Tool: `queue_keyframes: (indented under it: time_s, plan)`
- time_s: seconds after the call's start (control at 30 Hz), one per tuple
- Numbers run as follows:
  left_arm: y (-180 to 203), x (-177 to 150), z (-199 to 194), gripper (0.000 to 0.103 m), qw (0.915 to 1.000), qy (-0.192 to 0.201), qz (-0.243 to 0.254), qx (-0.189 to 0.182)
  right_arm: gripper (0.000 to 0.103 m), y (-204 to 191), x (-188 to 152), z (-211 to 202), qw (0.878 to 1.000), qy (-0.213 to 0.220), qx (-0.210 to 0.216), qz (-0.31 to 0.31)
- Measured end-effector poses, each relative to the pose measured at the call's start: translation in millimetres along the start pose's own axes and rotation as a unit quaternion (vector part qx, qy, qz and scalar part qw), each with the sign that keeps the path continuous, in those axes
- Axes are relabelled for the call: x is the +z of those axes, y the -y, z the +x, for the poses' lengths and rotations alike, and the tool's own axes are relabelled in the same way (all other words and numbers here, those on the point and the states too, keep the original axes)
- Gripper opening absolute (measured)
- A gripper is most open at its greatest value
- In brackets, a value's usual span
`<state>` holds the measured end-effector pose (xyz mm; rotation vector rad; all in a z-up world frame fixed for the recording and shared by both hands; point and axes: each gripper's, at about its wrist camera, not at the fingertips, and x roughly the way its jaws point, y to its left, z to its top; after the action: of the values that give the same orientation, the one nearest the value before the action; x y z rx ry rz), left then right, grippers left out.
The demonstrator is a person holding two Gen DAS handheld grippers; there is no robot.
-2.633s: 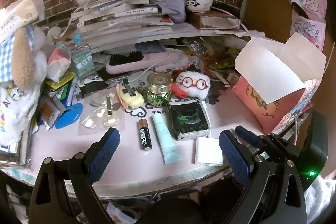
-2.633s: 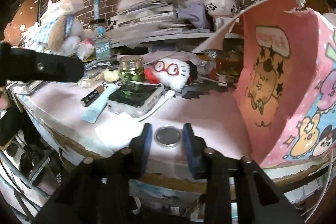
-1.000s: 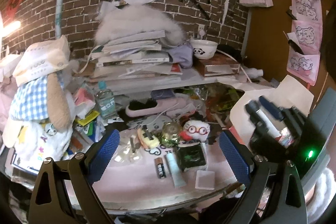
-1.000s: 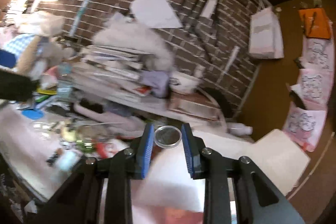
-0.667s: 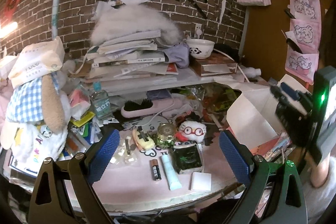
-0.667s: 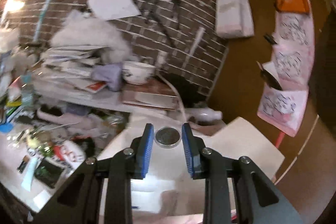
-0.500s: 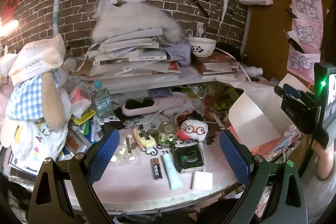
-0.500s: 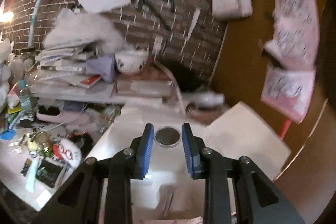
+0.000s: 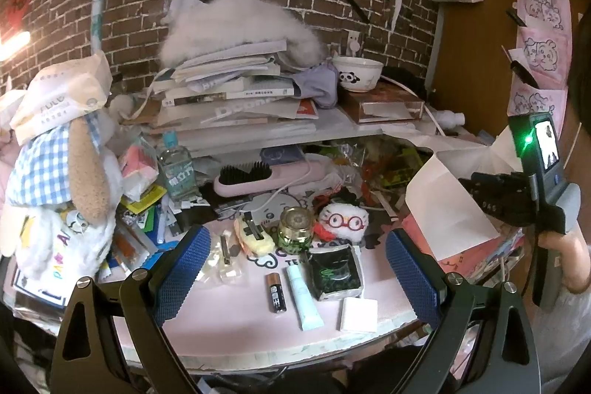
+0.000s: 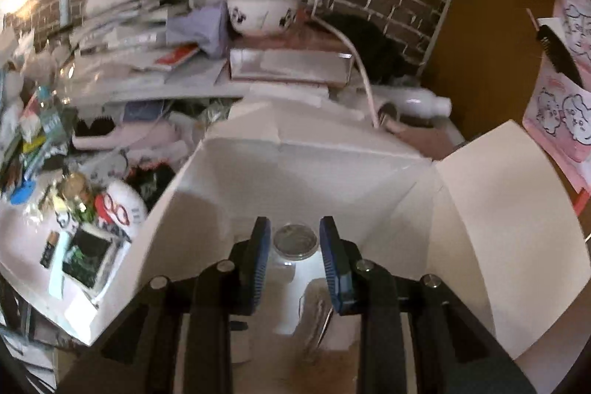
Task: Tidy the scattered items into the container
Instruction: 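Open the right gripper to release the tin in the box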
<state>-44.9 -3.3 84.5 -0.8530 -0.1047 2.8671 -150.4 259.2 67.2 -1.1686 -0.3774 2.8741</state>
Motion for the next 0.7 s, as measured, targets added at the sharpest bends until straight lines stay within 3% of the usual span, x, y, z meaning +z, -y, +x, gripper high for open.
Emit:
queue_keyframes:
  time_s: [0.2, 0.3, 0.7]
  plan:
    - [-1, 1, 0, 0.095, 1.0000, -0.001, -0.001, 0.004, 0.026, 4, -2, 6, 1.000, -0.015, -0.012, -0.004]
    - [-1, 1, 0, 0.095, 1.0000, -0.001, 0.000, 0.003, 0.036, 5, -2, 6, 1.000, -0.016, -0.019, -0.003]
    - [-2, 0, 3, 0.095, 0.9999, -0.010, 0.000, 0.009, 0.039, 11, -1, -6, 1.000, 0.004, -0.016, 0.007]
